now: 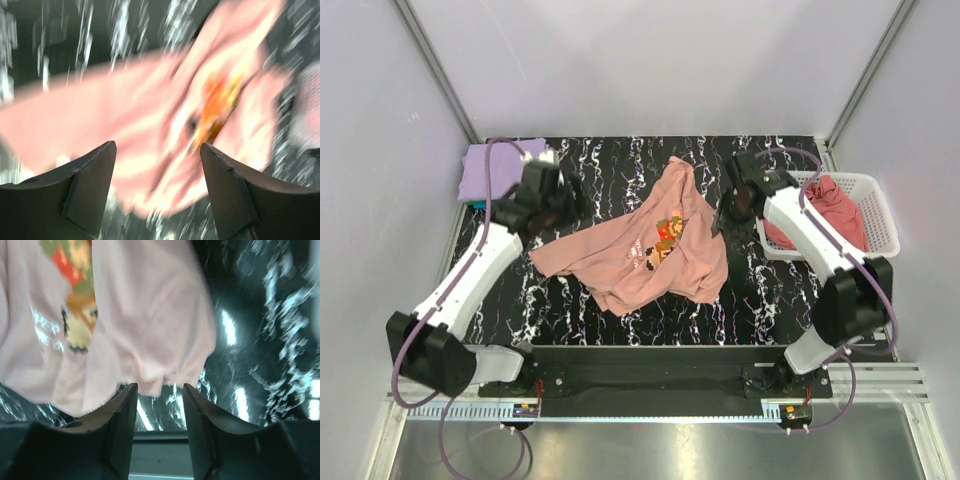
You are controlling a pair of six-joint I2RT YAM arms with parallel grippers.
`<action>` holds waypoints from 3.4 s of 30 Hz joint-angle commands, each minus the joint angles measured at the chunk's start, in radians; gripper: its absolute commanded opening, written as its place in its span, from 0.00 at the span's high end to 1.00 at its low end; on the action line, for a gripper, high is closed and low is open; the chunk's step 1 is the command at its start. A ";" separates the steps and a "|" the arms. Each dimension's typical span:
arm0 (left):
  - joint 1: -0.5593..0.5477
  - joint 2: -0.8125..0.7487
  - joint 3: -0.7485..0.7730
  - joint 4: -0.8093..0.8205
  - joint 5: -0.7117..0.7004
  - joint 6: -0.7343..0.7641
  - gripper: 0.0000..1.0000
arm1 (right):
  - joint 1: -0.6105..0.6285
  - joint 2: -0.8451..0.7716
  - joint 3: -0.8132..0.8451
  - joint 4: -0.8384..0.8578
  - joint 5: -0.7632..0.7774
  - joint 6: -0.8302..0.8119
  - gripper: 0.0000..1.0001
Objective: Fold and stack the t-shirts
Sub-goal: Flatten the tshirt out
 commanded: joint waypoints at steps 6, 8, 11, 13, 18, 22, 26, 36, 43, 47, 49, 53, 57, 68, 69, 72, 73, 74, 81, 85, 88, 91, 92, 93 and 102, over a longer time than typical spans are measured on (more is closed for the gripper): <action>0.019 -0.071 -0.327 -0.042 -0.022 -0.108 0.27 | 0.197 -0.273 -0.437 0.112 -0.100 0.283 0.56; 0.022 -0.031 -0.340 -0.022 -0.031 -0.105 0.27 | 0.197 -0.300 -0.490 0.161 -0.079 0.304 0.55; 0.037 0.055 -0.337 -0.003 -0.039 -0.100 0.27 | 0.197 -0.301 -0.547 0.203 -0.040 0.303 0.53; 0.043 0.096 -0.314 -0.009 -0.043 -0.100 0.27 | 0.197 -0.266 -0.559 0.223 -0.043 0.294 0.51; 0.051 0.120 -0.240 -0.028 -0.082 -0.059 0.27 | 0.194 -0.207 -0.407 0.197 0.038 0.168 0.52; 0.089 0.078 -0.212 -0.075 -0.120 -0.066 0.27 | 0.140 -0.081 -0.156 0.215 0.067 0.019 0.50; 0.187 -0.001 -0.321 -0.032 -0.073 -0.100 0.29 | 0.097 0.111 0.085 0.312 -0.009 -0.160 0.47; 0.258 -0.172 -0.502 0.077 -0.052 -0.144 0.34 | 0.034 0.527 0.617 0.253 -0.117 -0.242 0.45; 0.263 -0.173 -0.602 0.184 -0.053 -0.177 0.35 | 0.030 0.578 0.668 0.246 -0.115 -0.278 0.46; 0.263 -0.086 -0.581 0.233 -0.042 -0.175 0.37 | 0.008 0.599 0.700 0.247 -0.099 -0.312 0.43; 0.263 -0.052 -0.571 0.251 -0.036 -0.163 0.42 | -0.016 0.611 0.723 0.253 -0.099 -0.315 0.39; 0.263 -0.003 -0.535 0.248 -0.025 -0.155 0.70 | -0.058 0.642 0.755 0.280 -0.178 -0.361 0.26; 0.263 0.026 -0.501 0.232 -0.008 -0.149 1.00 | -0.084 0.746 0.884 0.230 -0.256 -0.392 0.21; 0.276 0.000 -0.289 0.026 -0.128 -0.109 1.00 | -0.102 0.858 1.001 0.367 -0.511 -0.414 0.20; 0.276 0.011 -0.280 0.014 -0.126 -0.105 1.00 | -0.104 0.875 1.008 0.379 -0.531 -0.407 0.20; 0.276 0.014 -0.266 -0.008 -0.131 -0.100 1.00 | -0.104 0.901 1.013 0.393 -0.582 -0.374 0.20; 0.276 0.006 -0.268 -0.006 -0.132 -0.100 1.00 | -0.104 0.906 1.010 0.396 -0.595 -0.366 0.21; 0.278 0.005 -0.268 -0.006 -0.132 -0.103 1.00 | -0.104 0.912 1.012 0.398 -0.623 -0.354 0.21; 0.283 0.000 -0.228 -0.026 -0.129 -0.105 1.00 | -0.104 0.938 1.086 0.324 -0.550 -0.329 0.31; 0.287 -0.012 -0.216 -0.045 -0.128 -0.092 1.00 | -0.105 0.915 1.101 0.321 -0.438 -0.363 0.26; 0.292 -0.029 -0.220 -0.060 -0.126 -0.079 1.00 | -0.105 0.863 1.030 0.397 -0.376 -0.401 0.25; 0.295 -0.058 -0.238 -0.058 -0.122 -0.068 1.00 | -0.105 0.834 0.943 0.494 -0.427 -0.423 0.23; 0.296 -0.064 -0.249 -0.057 -0.120 -0.068 1.00 | -0.105 0.867 0.980 0.488 -0.445 -0.426 0.23; 0.296 -0.072 -0.254 -0.055 -0.118 -0.068 1.00 | -0.105 0.890 1.011 0.453 -0.467 -0.426 0.24; 0.299 -0.037 -0.255 -0.008 -0.086 -0.083 1.00 | -0.105 0.952 1.068 0.468 -0.570 -0.393 0.42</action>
